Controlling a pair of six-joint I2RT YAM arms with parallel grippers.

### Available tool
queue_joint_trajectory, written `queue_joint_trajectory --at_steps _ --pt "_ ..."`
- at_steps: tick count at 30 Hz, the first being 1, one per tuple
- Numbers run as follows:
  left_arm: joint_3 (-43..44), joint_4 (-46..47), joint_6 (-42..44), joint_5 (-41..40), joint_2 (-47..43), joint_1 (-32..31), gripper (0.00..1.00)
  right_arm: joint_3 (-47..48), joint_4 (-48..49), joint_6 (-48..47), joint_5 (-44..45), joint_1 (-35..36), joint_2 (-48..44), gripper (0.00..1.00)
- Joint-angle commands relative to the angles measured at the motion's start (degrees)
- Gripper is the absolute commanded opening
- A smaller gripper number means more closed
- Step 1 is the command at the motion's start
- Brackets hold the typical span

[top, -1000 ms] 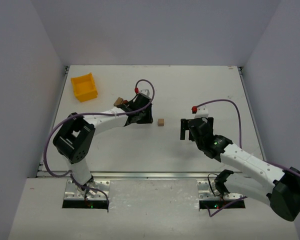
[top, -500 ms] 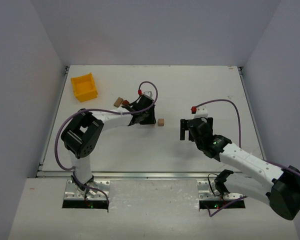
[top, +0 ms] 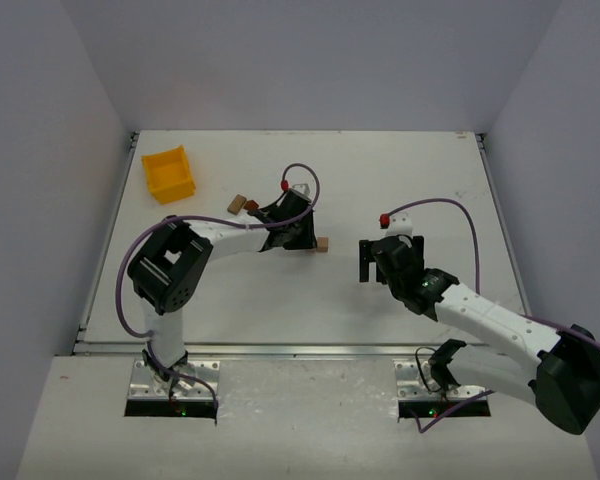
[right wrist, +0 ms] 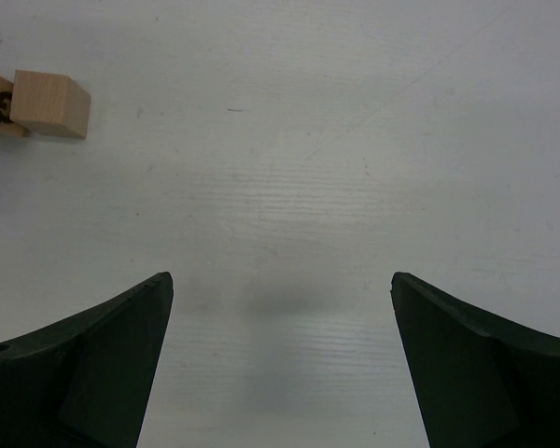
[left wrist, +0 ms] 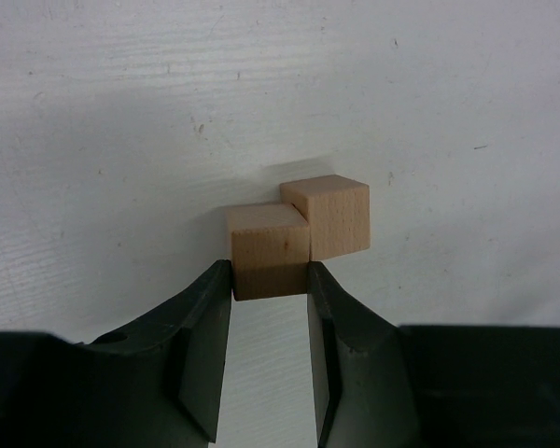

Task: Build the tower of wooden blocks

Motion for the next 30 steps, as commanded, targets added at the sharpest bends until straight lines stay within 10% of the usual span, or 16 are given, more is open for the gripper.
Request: queue_joint_trajectory --at_steps 1,19,30 --pt "2.6 2.8 -0.1 0.7 0.9 -0.8 0.0 1.9 1.5 0.4 1.6 -0.3 0.0 0.99" --pt "3.2 1.8 0.5 -0.7 2.5 -1.3 0.18 1.6 1.5 0.3 1.7 -0.4 -0.6 0.99" --pt "2.9 1.2 1.3 -2.2 0.7 -1.5 0.49 1.7 1.4 0.3 1.5 -0.3 -0.6 0.99"
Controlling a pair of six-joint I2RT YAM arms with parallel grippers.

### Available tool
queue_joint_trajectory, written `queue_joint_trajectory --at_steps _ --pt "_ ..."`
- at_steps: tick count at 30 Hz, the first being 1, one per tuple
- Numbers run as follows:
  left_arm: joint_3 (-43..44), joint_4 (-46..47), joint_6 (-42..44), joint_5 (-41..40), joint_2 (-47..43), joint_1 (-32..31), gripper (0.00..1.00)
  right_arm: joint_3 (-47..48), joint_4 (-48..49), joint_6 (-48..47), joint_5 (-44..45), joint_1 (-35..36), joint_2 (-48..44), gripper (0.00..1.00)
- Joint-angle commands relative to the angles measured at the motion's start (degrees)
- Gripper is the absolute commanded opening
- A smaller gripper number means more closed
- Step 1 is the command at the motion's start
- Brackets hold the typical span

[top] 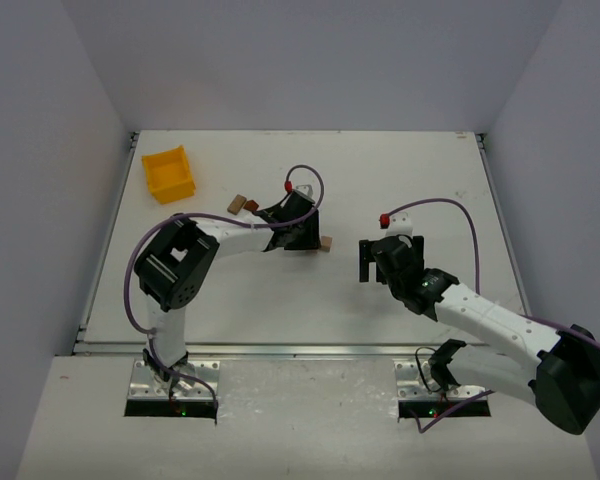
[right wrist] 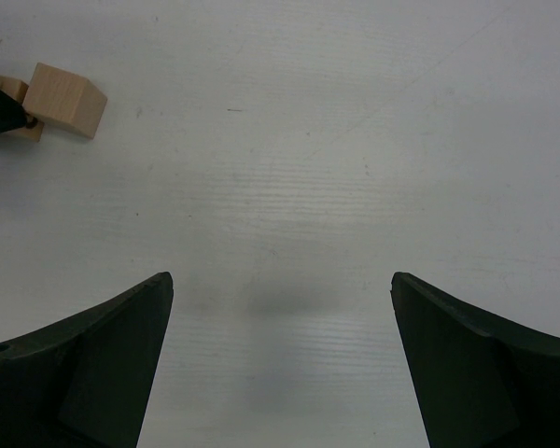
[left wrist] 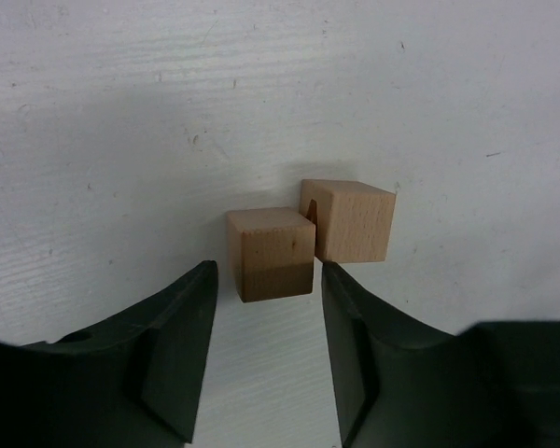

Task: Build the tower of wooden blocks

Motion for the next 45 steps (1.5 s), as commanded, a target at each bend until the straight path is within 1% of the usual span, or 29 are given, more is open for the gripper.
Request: queue_joint_trajectory --at_steps 1,5,10,13,14,16,18,19,20,21,23,24,25,28,29,32,37,41,45 --pt "1.3 0.9 1.0 -1.3 -2.1 -0.8 0.5 1.7 1.4 0.3 1.4 -0.3 -0.8 0.99" --pt "1.1 0.8 1.7 -1.2 -4.0 -0.8 0.51 1.8 1.5 0.3 1.3 -0.3 -0.6 0.99" --pt "-1.8 1.0 2.5 -0.9 -10.0 -0.9 0.45 2.1 1.4 0.3 0.6 -0.3 -0.6 0.99" --pt "-5.6 1.4 3.0 -1.4 -14.6 -0.8 0.36 2.7 1.5 0.2 -0.2 -0.4 -0.4 0.99" --pt "-6.6 2.3 3.1 -1.1 -16.5 -0.8 0.28 3.0 1.5 0.2 -0.4 -0.3 -0.1 0.99" --pt "-9.8 3.9 2.9 -1.2 -19.0 -0.8 0.18 4.3 1.5 -0.1 -1.0 -0.4 0.8 0.99" --pt "-13.6 5.9 3.0 -1.6 -20.2 -0.8 0.08 5.8 1.6 0.7 0.0 -0.5 2.6 0.87" --pt "-14.6 7.1 2.6 -2.0 -20.4 -0.8 0.02 7.4 1.5 1.0 0.8 -0.5 4.7 0.68" --pt "-15.5 7.9 2.1 -2.0 -20.2 -0.8 0.0 8.7 1.5 0.9 1.0 -0.7 6.6 0.53" --pt "-16.5 8.8 1.8 -2.0 -20.1 -0.8 0.0 9.1 1.5 0.7 0.9 -0.9 7.2 0.44" --pt "-20.2 14.4 1.4 1.7 -19.0 -0.8 0.0 13.2 1.7 -0.1 -1.2 -1.6 13.6 0.28" --pt "-21.2 16.6 1.3 3.3 -18.4 -0.8 0.0 14.8 1.8 -0.7 -3.8 -2.3 16.0 0.23" --pt "-21.8 18.7 1.1 5.0 -17.7 -0.8 0.0 16.6 1.9 -1.3 -8.5 -3.8 17.6 0.18" --pt "-22.7 20.8 0.9 6.1 -16.0 -0.8 0.0 19.7 3.1 -2.4 -16.5 -6.8 23.5 0.1" --pt "-22.7 20.9 0.9 6.1 -15.2 -0.9 0.0 21.0 3.7 -2.8 -18.7 -7.0 24.9 0.08" --pt "-22.2 21.0 0.5 4.5 -12.9 -0.8 0.0 24.4 4.8 -4.2 -21.4 -7.9 31.4 0.08" --pt "-20.2 21.0 1.0 4.6 -9.9 -0.8 0.0 28.7 5.6 -4.8 -23.7 -9.1 39.5 0.08" --pt "-18.0 20.0 1.6 4.1 -7.2 -0.8 0.0 30.7 5.6 -4.8 -25.5 -9.4 43.6 0.08" --pt "-16.3 19.8 1.8 4.1 -5.9 -0.7 0.0 31.5 5.9 -5.1 -26.2 -9.5 45.2 0.07"
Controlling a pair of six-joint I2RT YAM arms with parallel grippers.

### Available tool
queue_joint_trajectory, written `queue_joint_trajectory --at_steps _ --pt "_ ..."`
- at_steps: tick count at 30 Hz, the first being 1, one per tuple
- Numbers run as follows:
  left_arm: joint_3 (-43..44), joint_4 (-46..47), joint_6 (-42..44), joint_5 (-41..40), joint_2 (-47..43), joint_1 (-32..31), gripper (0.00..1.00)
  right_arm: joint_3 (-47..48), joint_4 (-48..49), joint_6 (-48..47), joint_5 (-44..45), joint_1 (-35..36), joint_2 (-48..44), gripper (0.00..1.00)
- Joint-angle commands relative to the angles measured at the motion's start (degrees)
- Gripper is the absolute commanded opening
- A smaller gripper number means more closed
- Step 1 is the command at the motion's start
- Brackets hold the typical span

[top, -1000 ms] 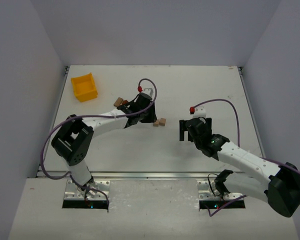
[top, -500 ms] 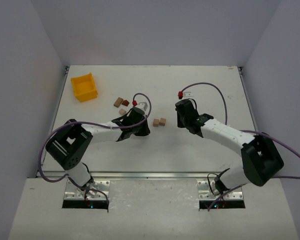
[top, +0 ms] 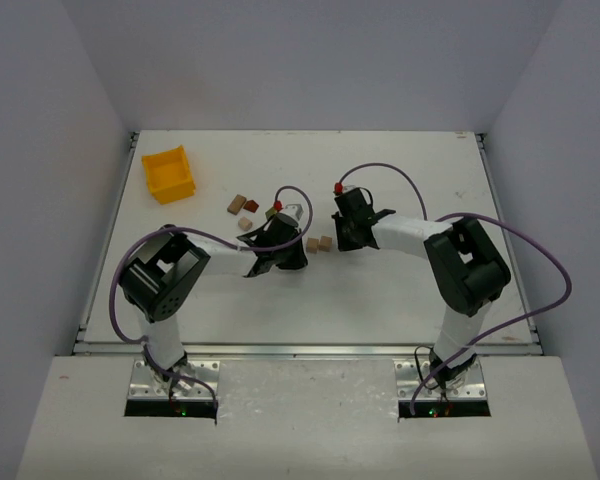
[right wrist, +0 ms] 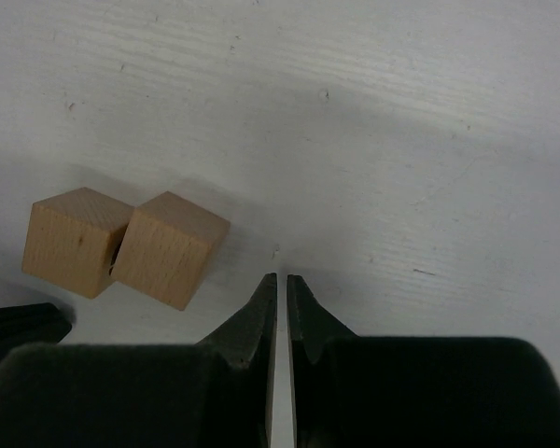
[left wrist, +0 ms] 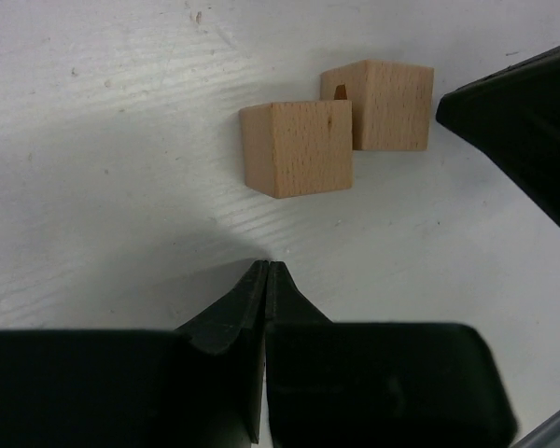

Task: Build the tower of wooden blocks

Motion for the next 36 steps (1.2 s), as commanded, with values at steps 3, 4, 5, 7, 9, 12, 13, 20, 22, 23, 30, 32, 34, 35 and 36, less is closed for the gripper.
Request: queue_joint_trajectory --at_steps 3,4,5,7,9,12,13,20,22,23,30,32,34,35,36 --pt "4.0 2.0 0.9 -0.2 2.2 -0.4 0.0 2.9 2.1 -1.1 -1.8 -0.4 1.1 0.08" --pt "4.3 1.9 0.9 -0.2 2.6 -0.4 0.0 2.8 2.1 -1.1 -1.6 -0.4 1.1 0.08" --pt "4.7 1.8 0.9 -0.2 3.0 -0.4 0.0 2.7 2.1 -1.1 -1.5 -0.5 1.0 0.08" --pt "5.3 1.7 0.9 -0.2 3.8 -0.3 0.0 2.4 2.0 -1.0 -1.5 -0.6 1.0 0.08" --pt "5.6 1.7 0.9 -0.2 4.4 -0.3 0.0 2.3 2.1 -1.0 -1.5 -0.6 1.0 0.08" --pt "6.8 1.4 1.1 -0.2 5.2 -0.3 0.0 2.1 2.1 -1.1 -1.5 -0.7 1.2 0.09" --pt "7.1 1.2 1.2 -0.5 5.4 -0.3 0.0 2.0 2.1 -1.1 -1.5 -0.7 1.1 0.09" --pt "7.5 0.7 2.0 -2.3 5.1 -0.3 0.0 1.7 2.1 -1.2 -1.4 -0.9 0.9 0.09" --pt "7.9 0.6 2.2 -2.2 5.5 -0.3 0.0 1.6 2.1 -1.3 -1.4 -0.8 1.0 0.09" --pt "8.2 0.5 2.3 -2.1 5.8 -0.3 0.0 1.6 2.1 -1.4 -1.4 -0.8 1.1 0.09" --pt "9.2 0.5 2.5 -1.5 6.7 -0.4 0.0 1.1 2.1 -1.6 -1.4 -0.8 0.7 0.09" --pt "9.3 0.7 2.5 -1.4 6.5 -0.4 0.0 1.0 2.1 -1.7 -1.4 -0.8 0.5 0.09" --pt "9.1 0.6 2.5 -1.3 6.4 -0.4 0.0 1.0 2.1 -1.7 -1.5 -0.8 0.5 0.09" --pt "9.1 0.7 2.5 -1.3 6.4 -0.4 0.0 1.0 2.0 -1.7 -1.5 -0.9 0.5 0.09" --pt "9.1 0.8 2.3 -1.3 6.4 -0.5 0.0 0.9 2.0 -1.7 -1.6 -0.9 0.4 0.09"
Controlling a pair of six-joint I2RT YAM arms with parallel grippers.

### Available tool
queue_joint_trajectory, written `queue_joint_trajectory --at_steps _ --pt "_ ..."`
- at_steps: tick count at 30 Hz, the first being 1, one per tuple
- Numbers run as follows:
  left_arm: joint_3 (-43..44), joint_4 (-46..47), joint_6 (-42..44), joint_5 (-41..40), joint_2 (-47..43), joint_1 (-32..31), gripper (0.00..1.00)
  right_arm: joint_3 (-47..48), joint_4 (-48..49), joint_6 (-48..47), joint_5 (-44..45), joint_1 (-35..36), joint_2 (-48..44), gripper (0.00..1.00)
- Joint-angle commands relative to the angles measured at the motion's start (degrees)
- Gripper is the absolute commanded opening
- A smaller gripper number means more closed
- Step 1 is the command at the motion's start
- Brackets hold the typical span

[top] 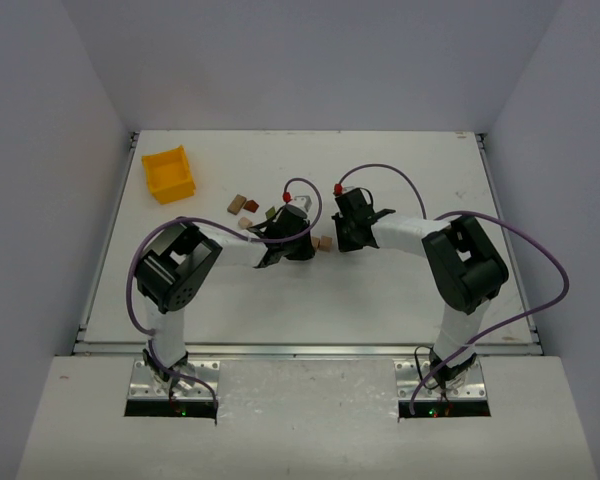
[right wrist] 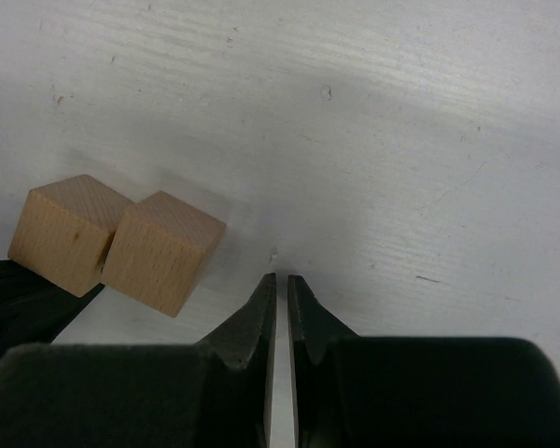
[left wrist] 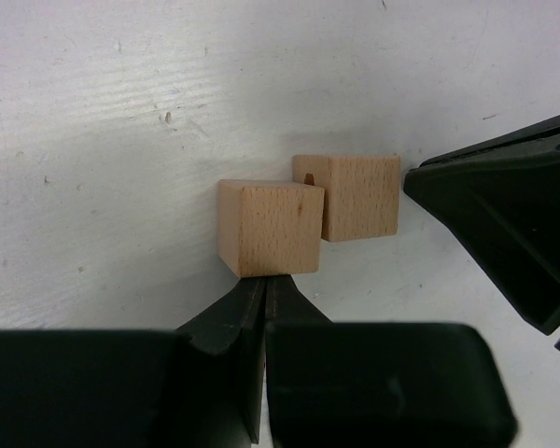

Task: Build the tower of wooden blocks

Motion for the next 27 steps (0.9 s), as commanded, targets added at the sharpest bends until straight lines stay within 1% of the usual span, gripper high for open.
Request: queue_joint_trajectory --at_steps 1,15,19,27 --pt "1.4 1.3 0.6 0.1 0.4 -0.5 0.0 0.5 2.1 -0.8 -0.2 -0.3 -1.2 0.09" --pt "1.8 2.3 0.5 0.5 0.8 -0.4 0.0 0.5 2.2 -1.0 -1.1 -0.3 -1.2 0.09" --pt "2.1 2.6 0.4 2.4 1.0 -0.5 0.0 0.8 2.2 -0.9 -2.0 -0.3 -0.9 0.09" --pt "2.6 3.4 0.5 2.7 1.5 -0.5 0.0 0.8 2.4 -1.1 -2.5 -0.3 -0.9 0.08"
